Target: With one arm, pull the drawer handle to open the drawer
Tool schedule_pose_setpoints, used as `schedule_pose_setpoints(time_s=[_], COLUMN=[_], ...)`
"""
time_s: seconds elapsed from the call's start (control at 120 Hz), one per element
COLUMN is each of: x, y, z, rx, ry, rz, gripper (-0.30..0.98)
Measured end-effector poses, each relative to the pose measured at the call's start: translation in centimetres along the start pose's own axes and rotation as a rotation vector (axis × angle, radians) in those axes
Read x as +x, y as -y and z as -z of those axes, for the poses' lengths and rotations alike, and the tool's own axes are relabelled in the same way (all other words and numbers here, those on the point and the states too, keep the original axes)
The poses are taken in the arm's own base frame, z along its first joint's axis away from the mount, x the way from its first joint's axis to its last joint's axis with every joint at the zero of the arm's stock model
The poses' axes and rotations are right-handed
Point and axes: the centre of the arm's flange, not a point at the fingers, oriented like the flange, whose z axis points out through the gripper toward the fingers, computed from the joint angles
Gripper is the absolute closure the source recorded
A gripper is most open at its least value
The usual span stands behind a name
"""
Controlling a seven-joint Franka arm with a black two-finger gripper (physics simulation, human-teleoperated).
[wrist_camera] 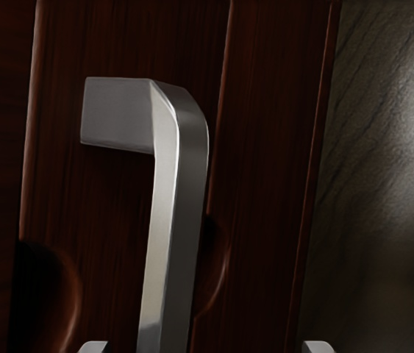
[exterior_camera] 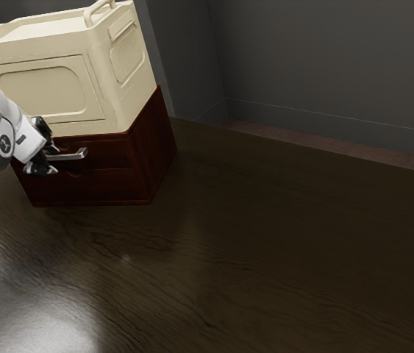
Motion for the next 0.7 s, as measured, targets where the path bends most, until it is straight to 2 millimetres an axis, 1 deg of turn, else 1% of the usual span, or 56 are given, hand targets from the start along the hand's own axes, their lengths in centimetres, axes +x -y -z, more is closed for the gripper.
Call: schedule_pose_setpoints(time_s=[0.133, 0.45, 0.567, 0.7], x=[0.1, 0.2, 0.0, -0.3], y=[0.0, -0.4, -1.1, -2.2], z=[0.0, 0.1, 0.5, 1.7], rx=[0.0, -0.004, -0.013, -0.024], ry=[-0.005, -0.019, -0.03, -0.058], rz=[0.002, 0.009, 0.015, 0.024], gripper=[0.45, 0.53, 0.53, 0.55])
